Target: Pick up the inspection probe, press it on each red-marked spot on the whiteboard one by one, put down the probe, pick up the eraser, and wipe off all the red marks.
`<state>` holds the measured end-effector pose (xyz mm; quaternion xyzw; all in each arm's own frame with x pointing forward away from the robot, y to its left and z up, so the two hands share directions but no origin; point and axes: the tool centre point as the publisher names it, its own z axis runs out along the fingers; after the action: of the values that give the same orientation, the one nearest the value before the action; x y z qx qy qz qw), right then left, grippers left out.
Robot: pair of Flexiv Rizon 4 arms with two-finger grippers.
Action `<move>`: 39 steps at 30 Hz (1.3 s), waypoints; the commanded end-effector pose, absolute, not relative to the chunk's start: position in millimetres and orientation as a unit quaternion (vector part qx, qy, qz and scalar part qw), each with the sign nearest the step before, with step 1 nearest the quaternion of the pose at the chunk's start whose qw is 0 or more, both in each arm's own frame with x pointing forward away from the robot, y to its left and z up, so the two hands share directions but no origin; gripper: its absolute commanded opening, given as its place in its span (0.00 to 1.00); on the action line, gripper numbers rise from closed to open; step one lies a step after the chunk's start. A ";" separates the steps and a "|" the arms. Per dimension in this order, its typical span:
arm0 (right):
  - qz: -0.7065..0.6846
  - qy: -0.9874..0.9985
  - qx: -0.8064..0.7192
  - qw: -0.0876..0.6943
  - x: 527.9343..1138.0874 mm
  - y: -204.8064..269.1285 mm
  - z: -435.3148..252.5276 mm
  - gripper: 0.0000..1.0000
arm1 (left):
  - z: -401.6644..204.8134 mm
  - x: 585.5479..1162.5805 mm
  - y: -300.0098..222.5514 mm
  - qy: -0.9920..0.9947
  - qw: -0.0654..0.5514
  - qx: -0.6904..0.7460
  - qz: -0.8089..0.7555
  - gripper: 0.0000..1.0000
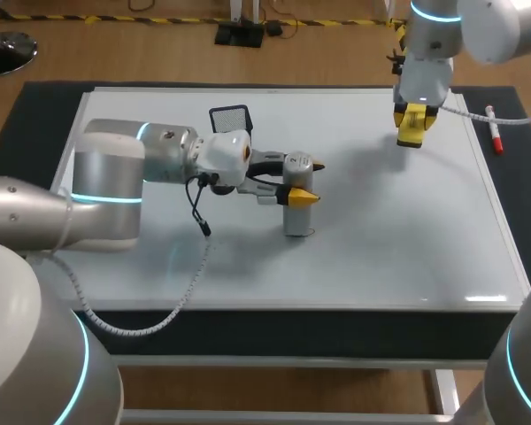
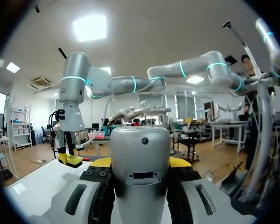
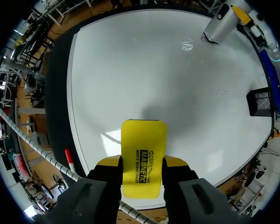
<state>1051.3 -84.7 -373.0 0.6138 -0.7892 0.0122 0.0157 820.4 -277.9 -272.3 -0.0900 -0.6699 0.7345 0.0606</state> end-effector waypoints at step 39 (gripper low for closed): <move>0.013 -0.789 0.615 0.016 1051.9 -85.5 -372.1 0.00 | -278.4 826.5 -280.6 -0.668 0.067 -0.087 0.736 0.00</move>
<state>1051.3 -84.7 -372.9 0.6138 -0.7892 0.0122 0.0158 829.4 -286.2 -279.2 -0.0906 -0.6671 0.7356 0.0753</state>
